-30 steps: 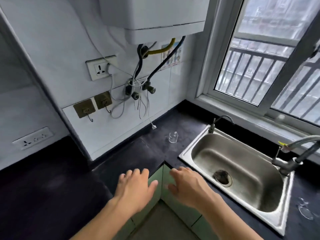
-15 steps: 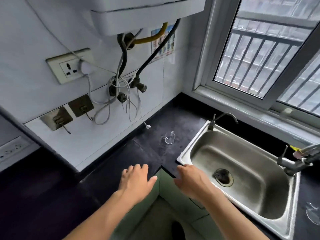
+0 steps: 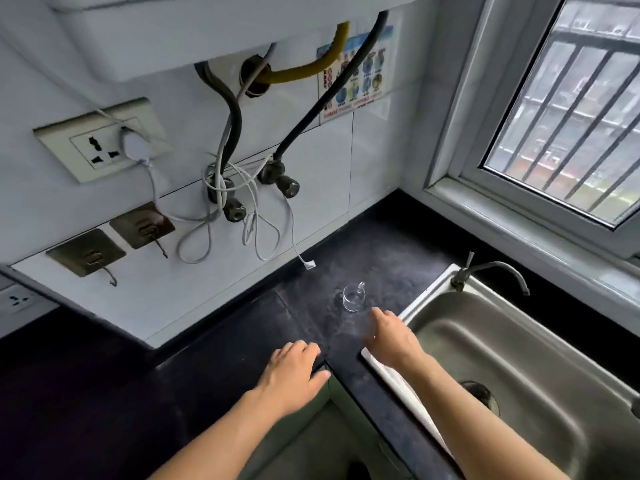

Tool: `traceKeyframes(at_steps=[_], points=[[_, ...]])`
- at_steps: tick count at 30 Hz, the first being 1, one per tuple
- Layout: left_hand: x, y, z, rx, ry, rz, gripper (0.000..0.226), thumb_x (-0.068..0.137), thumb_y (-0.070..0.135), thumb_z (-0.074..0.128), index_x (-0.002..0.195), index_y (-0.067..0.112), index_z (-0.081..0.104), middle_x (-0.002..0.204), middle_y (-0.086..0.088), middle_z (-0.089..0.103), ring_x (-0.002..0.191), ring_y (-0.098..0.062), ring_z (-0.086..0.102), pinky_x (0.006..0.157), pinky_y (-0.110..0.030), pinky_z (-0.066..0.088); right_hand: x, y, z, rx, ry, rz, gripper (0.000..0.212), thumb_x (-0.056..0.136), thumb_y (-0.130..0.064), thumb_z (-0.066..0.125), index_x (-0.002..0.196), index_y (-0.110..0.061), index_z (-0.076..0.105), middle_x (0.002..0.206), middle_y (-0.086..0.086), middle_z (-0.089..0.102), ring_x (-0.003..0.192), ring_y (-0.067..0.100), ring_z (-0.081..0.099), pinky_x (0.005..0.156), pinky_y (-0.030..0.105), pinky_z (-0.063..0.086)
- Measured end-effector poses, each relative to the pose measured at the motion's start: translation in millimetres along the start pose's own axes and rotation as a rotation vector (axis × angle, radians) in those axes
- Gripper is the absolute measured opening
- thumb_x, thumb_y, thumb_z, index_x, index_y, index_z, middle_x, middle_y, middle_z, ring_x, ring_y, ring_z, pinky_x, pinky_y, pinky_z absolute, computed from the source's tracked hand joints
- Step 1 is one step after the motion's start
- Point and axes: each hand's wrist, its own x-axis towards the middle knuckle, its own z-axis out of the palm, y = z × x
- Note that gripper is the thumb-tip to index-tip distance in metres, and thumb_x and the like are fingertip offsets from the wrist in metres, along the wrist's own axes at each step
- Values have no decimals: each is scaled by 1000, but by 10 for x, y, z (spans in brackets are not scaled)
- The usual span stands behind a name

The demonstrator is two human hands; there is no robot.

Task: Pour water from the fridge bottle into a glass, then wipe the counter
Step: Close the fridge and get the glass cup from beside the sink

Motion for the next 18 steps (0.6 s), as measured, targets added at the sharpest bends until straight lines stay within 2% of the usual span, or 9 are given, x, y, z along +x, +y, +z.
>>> traceKeyframes(at_steps=[2,4,6,8,11,13,18], points=[[112,49,28,8,-24,-21,47,96,55,44,128,22,50,127,1,55,120,-23,50,101,-37,39,262,68,-24,2,-2,8,34,86,-29,56,116,-16,48,106,11,55,104,37,61,85,40,50],[186,84,49,13,-37,-50,47,97,55,43,129,22,49,128,0,55,121,-23,50,102,-38,39,500,110,-31,26,-8,16,43,85,-27,59,125,-17,45,112,14,54,104,39,62,85,40,50],[212,101,68,19,-39,-75,48,97,55,42,130,22,49,130,0,54,123,-24,49,103,-39,37,687,132,-31,72,-15,15,58,85,-34,63,137,-23,39,116,14,51,102,39,63,85,39,50],[211,114,70,19,-32,-97,49,97,55,42,132,21,49,132,-1,54,123,-24,48,103,-39,36,847,149,-9,89,-15,5,67,84,-43,66,140,-25,34,118,13,49,102,39,62,83,39,50],[186,110,42,22,-4,-116,49,97,55,43,133,22,49,133,0,54,123,-23,48,104,-38,36,1036,137,47,51,-5,-13,77,82,-43,68,146,-27,29,122,13,48,106,37,61,82,41,51],[167,92,22,15,11,-131,49,97,55,43,133,22,49,133,0,54,123,-23,48,105,-37,36,1145,123,95,27,-12,-25,74,82,-41,69,144,-27,32,121,12,50,106,36,61,80,40,51],[138,35,14,-17,45,-161,48,97,54,44,133,22,50,132,0,55,121,-23,49,104,-37,38,1264,81,207,-43,-11,-45,50,87,-38,64,130,-22,44,117,10,55,101,34,63,76,38,49]])
